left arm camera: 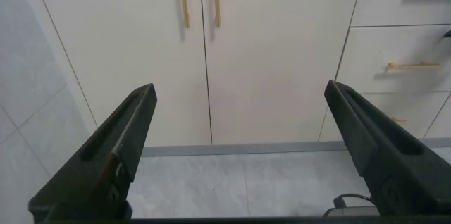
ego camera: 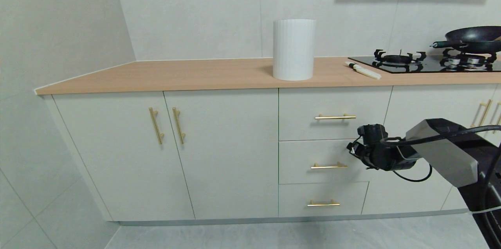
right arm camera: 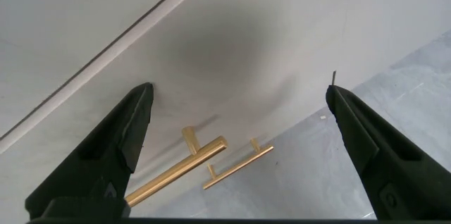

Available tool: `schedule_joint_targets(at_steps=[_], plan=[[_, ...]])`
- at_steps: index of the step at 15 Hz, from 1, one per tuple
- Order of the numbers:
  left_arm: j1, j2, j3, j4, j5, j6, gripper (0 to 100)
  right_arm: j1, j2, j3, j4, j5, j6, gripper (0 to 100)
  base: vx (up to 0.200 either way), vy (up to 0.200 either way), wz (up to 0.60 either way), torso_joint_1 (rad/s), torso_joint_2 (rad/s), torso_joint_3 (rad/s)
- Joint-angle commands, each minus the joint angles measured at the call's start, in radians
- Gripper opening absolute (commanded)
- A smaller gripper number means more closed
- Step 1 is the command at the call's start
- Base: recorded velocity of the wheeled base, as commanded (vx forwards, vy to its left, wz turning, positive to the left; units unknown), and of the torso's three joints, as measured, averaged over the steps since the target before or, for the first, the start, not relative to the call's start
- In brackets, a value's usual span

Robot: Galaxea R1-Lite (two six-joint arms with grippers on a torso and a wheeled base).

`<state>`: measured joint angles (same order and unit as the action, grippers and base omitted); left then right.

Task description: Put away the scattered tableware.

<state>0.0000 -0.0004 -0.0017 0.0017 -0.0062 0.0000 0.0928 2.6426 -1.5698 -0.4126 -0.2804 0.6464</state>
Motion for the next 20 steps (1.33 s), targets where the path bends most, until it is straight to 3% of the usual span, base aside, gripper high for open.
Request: schedule_joint_targets(at_steps=[1,6,10,13,15,20], plan=[[0.000,0.000,0.000,0.000,0.000,0.000,100,0.018,-0.099,0.119,0.000,0.012,-0.004,100,0.000,0.000,0.00,0.000,0.00,0.000],[0.000,0.000,0.000,0.000,0.000,0.000,100,0.067,-0.431,0.462,-0.080,0.147,-0.060,100,0.000,0.000,0.00,0.000,0.00,0.000],[0.000,0.000,0.000,0.000,0.000,0.000,100,0.128,-0.900,0.774,-0.169,0.152,-0.278,100,0.000,0.000,0.00,0.000,0.00,0.000],[0.000,0.000,0.000,0.000,0.000,0.000,100,0.156,-1.276,0.912,-0.153,0.136,-0.511,100,0.000,0.000,0.00,0.000,0.00,0.000],[0.000,0.000,0.000,0.000,0.000,0.000,100,0.150,-1.489,1.014,-0.077,0.078,-0.646,100,0.000,0.000,0.00,0.000,0.00,0.000],[0.000,0.000,0.000,0.000,0.000,0.000,100,0.047,-1.848,1.085,0.205,-0.125,-0.700,100,0.000,0.000,0.00,0.000,0.00,0.000]])
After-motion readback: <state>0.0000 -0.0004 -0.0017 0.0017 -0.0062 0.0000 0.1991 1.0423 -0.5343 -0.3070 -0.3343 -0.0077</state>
